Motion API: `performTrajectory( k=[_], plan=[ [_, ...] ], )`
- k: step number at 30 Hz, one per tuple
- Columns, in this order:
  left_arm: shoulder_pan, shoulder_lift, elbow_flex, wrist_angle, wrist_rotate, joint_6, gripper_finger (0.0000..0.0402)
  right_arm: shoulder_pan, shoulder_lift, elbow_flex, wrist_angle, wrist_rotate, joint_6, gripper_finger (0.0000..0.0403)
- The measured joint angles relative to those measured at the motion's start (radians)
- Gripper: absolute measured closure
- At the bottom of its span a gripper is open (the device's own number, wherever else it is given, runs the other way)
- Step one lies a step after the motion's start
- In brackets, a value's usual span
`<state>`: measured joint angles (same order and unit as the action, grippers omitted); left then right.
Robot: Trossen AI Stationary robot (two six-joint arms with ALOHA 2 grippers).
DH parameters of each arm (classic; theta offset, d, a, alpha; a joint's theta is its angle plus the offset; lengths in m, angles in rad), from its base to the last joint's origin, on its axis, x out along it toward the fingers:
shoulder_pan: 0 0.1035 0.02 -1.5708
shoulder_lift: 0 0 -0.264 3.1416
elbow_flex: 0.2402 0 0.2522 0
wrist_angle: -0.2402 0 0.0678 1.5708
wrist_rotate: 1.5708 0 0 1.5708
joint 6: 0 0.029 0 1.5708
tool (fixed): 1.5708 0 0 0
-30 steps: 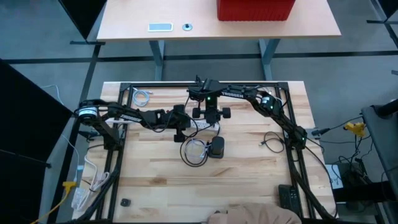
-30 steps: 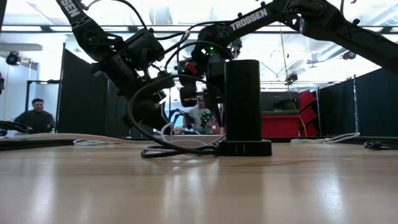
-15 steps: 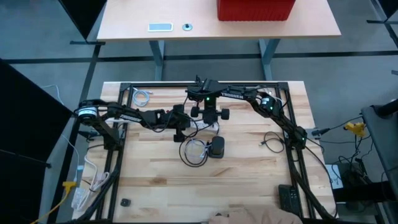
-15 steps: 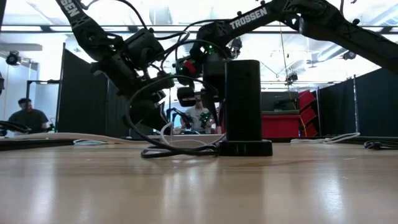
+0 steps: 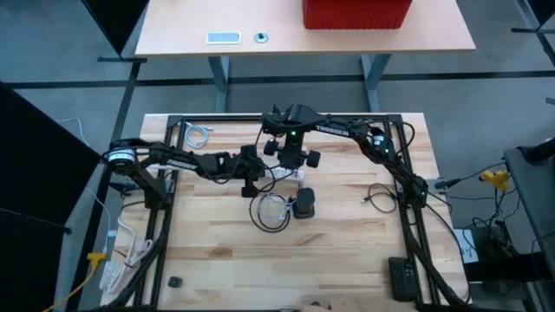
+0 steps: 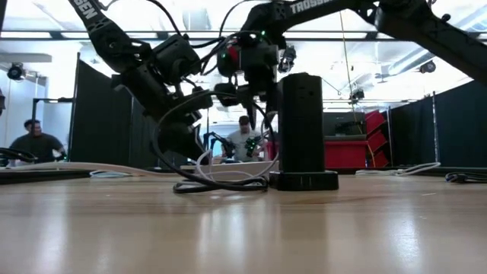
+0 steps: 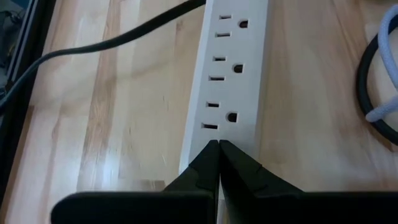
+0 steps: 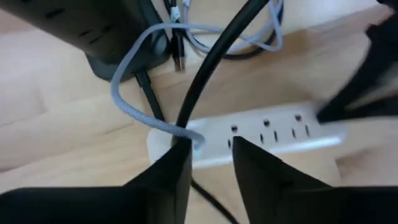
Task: Insert USB
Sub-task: Insert the center white charger cable into the white outlet extension, then adjust the white outlet extension
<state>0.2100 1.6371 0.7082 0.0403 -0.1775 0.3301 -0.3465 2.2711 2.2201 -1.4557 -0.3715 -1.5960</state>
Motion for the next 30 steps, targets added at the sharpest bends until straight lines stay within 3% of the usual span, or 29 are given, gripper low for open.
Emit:
performTrajectory(
  k=[6, 16, 19, 25, 30],
  plan=[
    [0.0, -0.013, 0.001, -0.058, -0.002, -0.058, 0.0402, 0.0, -0.081, 0.0, -0.005, 0.085, 0.134, 0.0261],
    [0.0, -0.134, -0.004, -0.337, -0.062, -0.241, 0.0402, -0.045, -0.28, 0.0, -0.035, 0.137, 0.352, 0.025],
    [0.0, -0.165, -0.004, -0.428, -0.078, -0.292, 0.0402, -0.056, -0.337, 0.0, -0.029, 0.122, 0.397, 0.0255],
    [0.0, -0.229, -0.004, -0.634, -0.075, -0.419, 0.0402, -0.077, -0.412, 0.0, -0.031, -0.014, 0.457, 0.0267],
    [-0.002, -0.309, -0.008, -0.775, -0.007, -0.513, 0.0402, -0.081, -0.425, 0.0, -0.028, -0.026, 0.484, 0.028]
  ],
)
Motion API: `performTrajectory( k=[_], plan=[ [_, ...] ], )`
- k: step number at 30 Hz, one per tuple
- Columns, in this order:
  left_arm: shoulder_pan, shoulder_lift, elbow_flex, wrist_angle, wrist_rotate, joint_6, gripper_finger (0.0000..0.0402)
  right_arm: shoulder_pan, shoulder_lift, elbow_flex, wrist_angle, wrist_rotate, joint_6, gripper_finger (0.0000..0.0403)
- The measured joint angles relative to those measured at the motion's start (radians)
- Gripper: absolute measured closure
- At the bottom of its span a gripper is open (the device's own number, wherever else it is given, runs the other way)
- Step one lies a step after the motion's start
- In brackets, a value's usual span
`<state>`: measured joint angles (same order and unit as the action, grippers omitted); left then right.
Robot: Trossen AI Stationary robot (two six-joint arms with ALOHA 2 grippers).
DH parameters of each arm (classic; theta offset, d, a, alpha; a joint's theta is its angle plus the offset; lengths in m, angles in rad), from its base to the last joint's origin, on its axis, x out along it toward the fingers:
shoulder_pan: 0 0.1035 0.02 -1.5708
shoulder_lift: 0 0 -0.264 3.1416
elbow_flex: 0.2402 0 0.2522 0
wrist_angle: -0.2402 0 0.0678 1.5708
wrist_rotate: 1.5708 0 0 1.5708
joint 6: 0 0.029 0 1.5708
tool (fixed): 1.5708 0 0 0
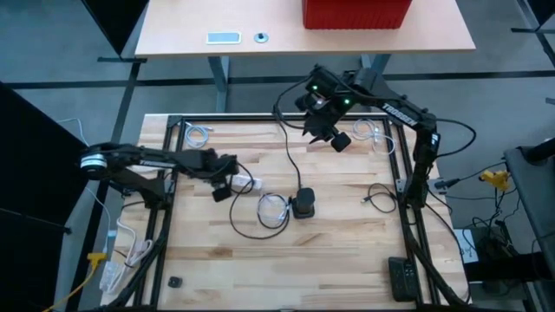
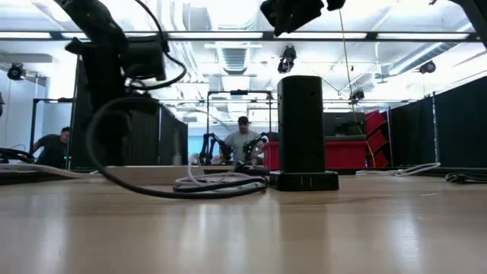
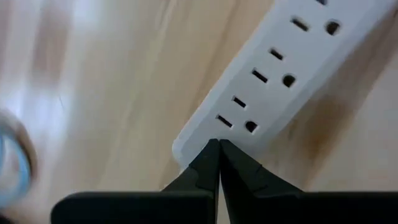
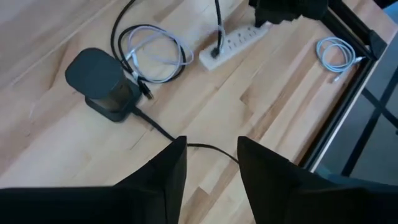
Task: Insert USB
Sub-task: Adjust the white outlet extension
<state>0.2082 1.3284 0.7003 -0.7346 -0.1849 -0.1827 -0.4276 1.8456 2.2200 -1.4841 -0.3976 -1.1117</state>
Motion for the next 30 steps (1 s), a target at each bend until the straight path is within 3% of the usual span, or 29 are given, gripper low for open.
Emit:
performTrajectory(
  k=[7, 13, 21, 25, 30],
  plan=[
    [-0.004, -0.138, 0.003, -0.072, 0.127, -0.104, 0.0402, -0.012, 0.003, 0.0, 0.002, -0.007, 0.016, 0.03],
    [-0.005, -0.212, 0.014, 0.009, 0.118, -0.175, 0.0402, -0.042, 0.015, -0.001, 0.083, -0.007, 0.145, 0.0328],
    [-0.006, -0.06, -0.021, 0.162, 0.066, -0.128, 0.0402, -0.068, 0.021, -0.049, 0.115, -0.005, 0.159, 0.0398],
    [-0.01, 0.026, -0.017, 0.13, 0.077, -0.141, 0.0402, -0.069, 0.021, -0.083, 0.116, -0.006, 0.185, 0.0399],
    [-0.015, 0.037, -0.014, 0.063, 0.09, -0.173, 0.0402, -0.07, 0.021, -0.122, 0.116, -0.004, 0.22, 0.0401]
  ],
)
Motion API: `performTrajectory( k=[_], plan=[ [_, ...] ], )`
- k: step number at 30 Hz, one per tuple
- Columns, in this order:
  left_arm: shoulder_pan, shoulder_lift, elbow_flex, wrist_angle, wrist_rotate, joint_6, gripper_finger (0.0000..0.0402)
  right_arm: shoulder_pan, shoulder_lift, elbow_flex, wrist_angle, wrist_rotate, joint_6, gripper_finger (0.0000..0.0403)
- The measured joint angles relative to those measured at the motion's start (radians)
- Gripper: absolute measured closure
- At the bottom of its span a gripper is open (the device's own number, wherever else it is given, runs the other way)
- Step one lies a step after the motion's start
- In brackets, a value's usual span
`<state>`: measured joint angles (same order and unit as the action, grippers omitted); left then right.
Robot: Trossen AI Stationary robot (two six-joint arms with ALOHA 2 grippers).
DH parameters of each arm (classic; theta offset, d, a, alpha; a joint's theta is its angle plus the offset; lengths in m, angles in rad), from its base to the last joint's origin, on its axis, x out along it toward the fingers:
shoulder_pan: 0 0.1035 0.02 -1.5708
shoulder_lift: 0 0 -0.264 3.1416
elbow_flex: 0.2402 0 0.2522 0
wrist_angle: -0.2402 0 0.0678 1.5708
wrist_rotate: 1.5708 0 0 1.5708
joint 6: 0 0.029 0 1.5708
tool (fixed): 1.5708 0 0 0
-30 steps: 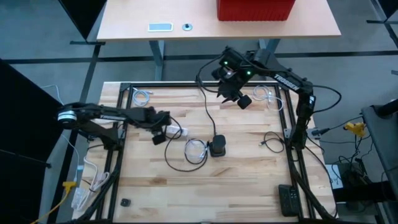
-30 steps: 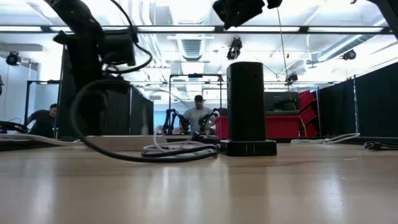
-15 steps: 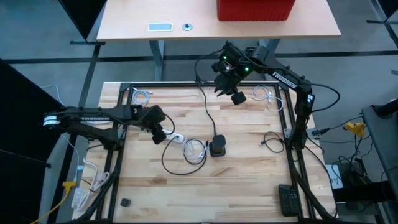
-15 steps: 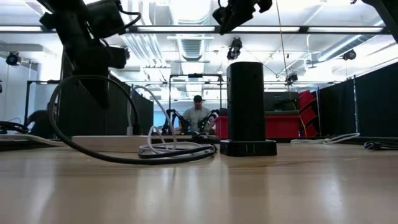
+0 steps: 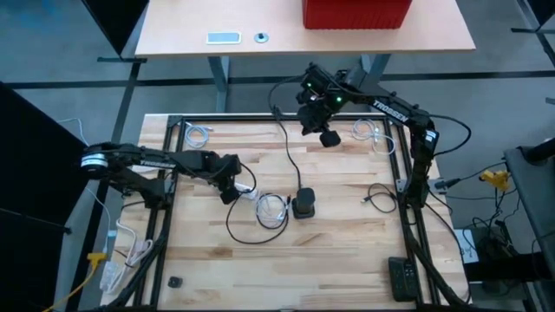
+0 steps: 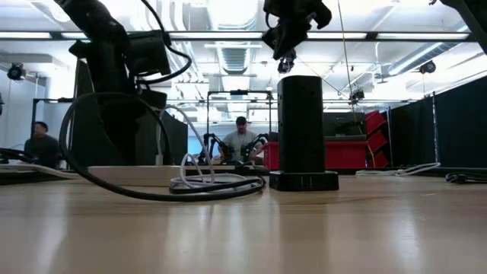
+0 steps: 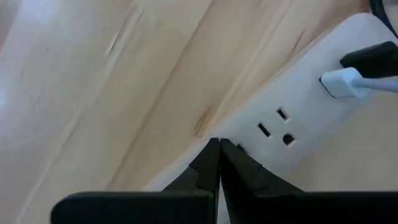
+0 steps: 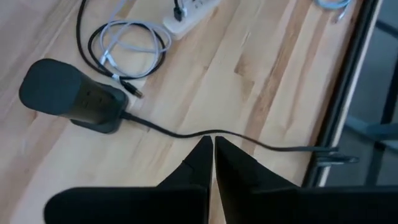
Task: Insert USB
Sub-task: Adjust the white outlet extension, then insert the light blue charger cable into the black charger adapter
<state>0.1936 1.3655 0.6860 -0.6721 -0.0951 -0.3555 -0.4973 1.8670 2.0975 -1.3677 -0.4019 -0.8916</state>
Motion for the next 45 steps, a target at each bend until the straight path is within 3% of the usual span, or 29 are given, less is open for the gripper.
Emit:
performTrajectory(
  k=[3, 10, 23, 32, 40, 42, 45],
  plan=[
    [-0.003, 0.001, 0.001, -0.048, 0.01, -0.023, 0.0402, -0.001, 0.0, -0.024, 0.001, 0.001, 0.02, 0.0402],
    [-0.004, -0.087, -0.011, -0.343, 0.033, -0.143, 0.0402, -0.001, 0.0, -0.058, 0.021, 0.001, 0.043, 0.0403],
    [-0.004, -0.188, 0.038, -0.423, 0.018, -0.162, 0.0402, -0.001, 0.0, -0.06, 0.05, 0.007, 0.073, 0.0403],
    [-0.028, -0.298, 0.106, -0.286, -0.1, -0.055, 0.0402, 0.0, -0.002, -0.079, 0.104, 0.008, 0.089, 0.0403],
    [-0.025, -0.337, 0.171, 0.058, -0.248, 0.25, 0.0402, 0.0, -0.002, -0.143, 0.24, 0.009, 0.041, 0.0403],
    [-0.012, -0.328, 0.243, 0.048, -0.273, 0.265, 0.0402, -0.001, -0.001, -0.162, 0.298, 0.009, 0.024, 0.0403],
    [0.054, -0.284, 0.416, -0.107, -0.256, 0.173, 0.0402, 0.0, 0.0, -0.182, 0.363, 0.009, 0.016, 0.0403]
  ],
)
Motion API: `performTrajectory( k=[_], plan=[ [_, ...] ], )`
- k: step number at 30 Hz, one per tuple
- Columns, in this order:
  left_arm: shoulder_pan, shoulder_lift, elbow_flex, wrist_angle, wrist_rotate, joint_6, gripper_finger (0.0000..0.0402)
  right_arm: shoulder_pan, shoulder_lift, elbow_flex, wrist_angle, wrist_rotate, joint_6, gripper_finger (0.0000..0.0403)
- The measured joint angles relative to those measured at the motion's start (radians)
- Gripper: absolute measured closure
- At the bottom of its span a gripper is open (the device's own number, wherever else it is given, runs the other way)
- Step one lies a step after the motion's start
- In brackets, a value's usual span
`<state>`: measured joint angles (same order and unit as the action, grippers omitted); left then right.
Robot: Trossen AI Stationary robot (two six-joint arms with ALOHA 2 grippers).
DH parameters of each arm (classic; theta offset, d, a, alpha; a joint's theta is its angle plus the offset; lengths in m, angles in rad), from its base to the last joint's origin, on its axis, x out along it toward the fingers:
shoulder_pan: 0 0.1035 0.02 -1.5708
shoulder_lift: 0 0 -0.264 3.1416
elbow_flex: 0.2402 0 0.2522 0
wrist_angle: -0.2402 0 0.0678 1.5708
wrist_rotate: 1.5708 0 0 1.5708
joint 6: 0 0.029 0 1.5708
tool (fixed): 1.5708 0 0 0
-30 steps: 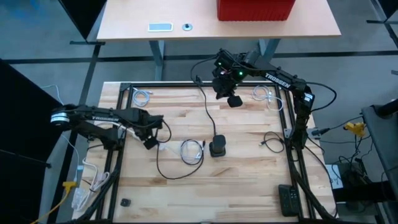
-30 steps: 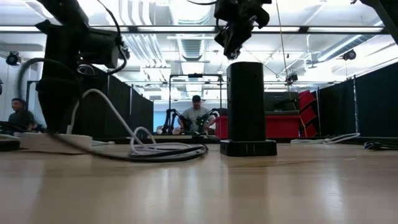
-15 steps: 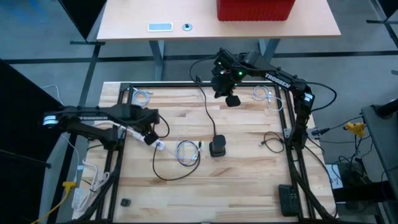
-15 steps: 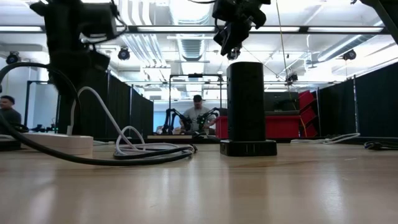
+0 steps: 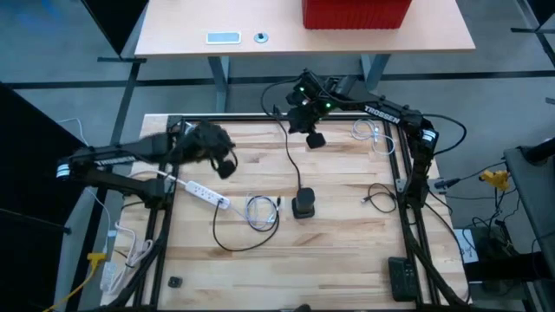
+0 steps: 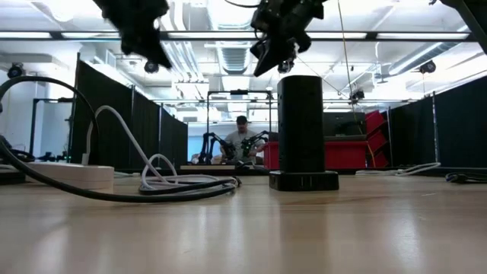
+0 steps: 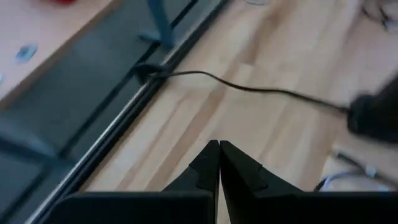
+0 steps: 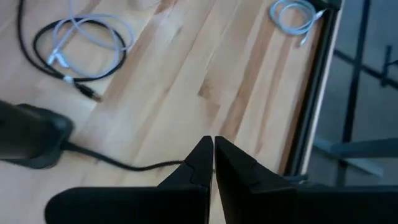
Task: Insert USB
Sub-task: Insert the light blue charger cable into the black charger adapter
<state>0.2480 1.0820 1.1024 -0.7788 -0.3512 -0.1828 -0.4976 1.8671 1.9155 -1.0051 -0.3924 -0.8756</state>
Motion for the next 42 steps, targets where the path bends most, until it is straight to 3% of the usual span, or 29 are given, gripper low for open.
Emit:
performTrajectory(
  k=[6, 10, 18, 23, 27, 30, 37, 39, 42],
  plan=[
    [0.158, 0.122, 0.3, -0.303, 0.043, 0.018, 0.0402, -0.02, 0.0, -0.009, 0.02, 0.06, -0.051, 0.0403],
    [0.267, 0.198, 0.423, -0.421, 0.133, 0.045, 0.0402, -0.047, 0.0, -0.01, 0.024, 0.059, -0.003, 0.0403],
    [0.381, 0.287, 0.494, -0.527, 0.068, 0.122, 0.0402, -0.048, 0.001, -0.018, 0.103, 0.033, 0.061, 0.0403],
    [0.38, 0.318, 0.492, -0.475, -0.01, 0.239, 0.0402, -0.015, 0.001, -0.018, 0.162, 0.014, 0.159, 0.0403],
    [0.388, 0.346, 0.491, -0.453, -0.207, 0.27, 0.0402, 0.002, 0.001, -0.018, 0.222, 0.015, 0.153, 0.0403],
    [0.414, 0.376, 0.491, -0.45, -0.34, 0.29, 0.0402, 0.007, 0.001, -0.018, 0.24, 0.02, 0.016, 0.0403],
    [0.514, 0.488, 0.49, -0.318, -0.287, 0.353, 0.0402, 0.011, 0.001, -0.018, 0.325, 0.099, 0.117, 0.037],
    [0.551, 0.526, 0.49, -0.331, -0.287, 0.355, 0.0401, 0.014, 0.001, -0.018, 0.302, 0.168, 0.184, 0.0344],
    [0.592, 0.589, 0.49, -0.437, -0.253, 0.298, 0.0399, 0.026, 0.001, -0.02, 0.203, 0.18, 0.251, 0.0307]
  ],
)
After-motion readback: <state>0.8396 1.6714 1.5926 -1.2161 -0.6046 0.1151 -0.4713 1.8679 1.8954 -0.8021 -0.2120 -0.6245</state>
